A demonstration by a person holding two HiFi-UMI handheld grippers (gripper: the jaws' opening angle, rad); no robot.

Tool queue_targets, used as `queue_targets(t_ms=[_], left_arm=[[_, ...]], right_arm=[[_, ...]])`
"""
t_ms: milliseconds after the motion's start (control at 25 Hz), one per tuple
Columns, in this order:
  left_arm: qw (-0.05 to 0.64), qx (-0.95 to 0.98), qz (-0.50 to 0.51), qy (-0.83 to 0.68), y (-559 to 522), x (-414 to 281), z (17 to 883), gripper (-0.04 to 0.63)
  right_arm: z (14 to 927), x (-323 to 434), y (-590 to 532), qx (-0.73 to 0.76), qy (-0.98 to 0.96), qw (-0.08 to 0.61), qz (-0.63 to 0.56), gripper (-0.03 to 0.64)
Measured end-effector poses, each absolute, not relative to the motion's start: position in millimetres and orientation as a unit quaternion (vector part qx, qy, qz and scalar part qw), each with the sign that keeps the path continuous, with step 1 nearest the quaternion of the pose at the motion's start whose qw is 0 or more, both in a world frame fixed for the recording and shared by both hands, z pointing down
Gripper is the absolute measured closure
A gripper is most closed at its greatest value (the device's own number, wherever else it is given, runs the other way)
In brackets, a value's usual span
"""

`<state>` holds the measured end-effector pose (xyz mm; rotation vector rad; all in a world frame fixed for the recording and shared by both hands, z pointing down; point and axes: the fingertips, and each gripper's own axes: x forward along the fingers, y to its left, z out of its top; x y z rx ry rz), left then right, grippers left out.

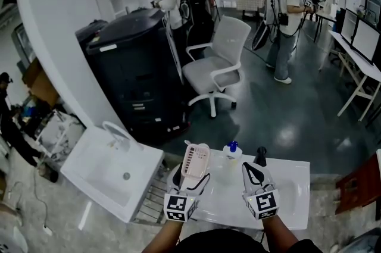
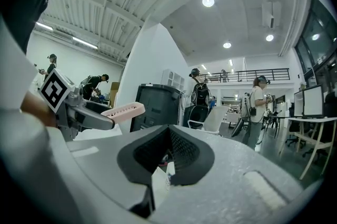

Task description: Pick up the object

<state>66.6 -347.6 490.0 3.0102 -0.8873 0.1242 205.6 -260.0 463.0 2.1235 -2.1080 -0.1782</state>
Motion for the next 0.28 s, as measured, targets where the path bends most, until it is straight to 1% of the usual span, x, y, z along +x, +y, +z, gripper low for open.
queue_targets(t_ms=[280], left_arm=[[-0.012,0.960,0.041,-0.278,-350.1,67.7,498.0,0.143]], right_arm=[[461.5,209.0,-259.1,0.707,-0.702,0.064,-0.061,0.617]])
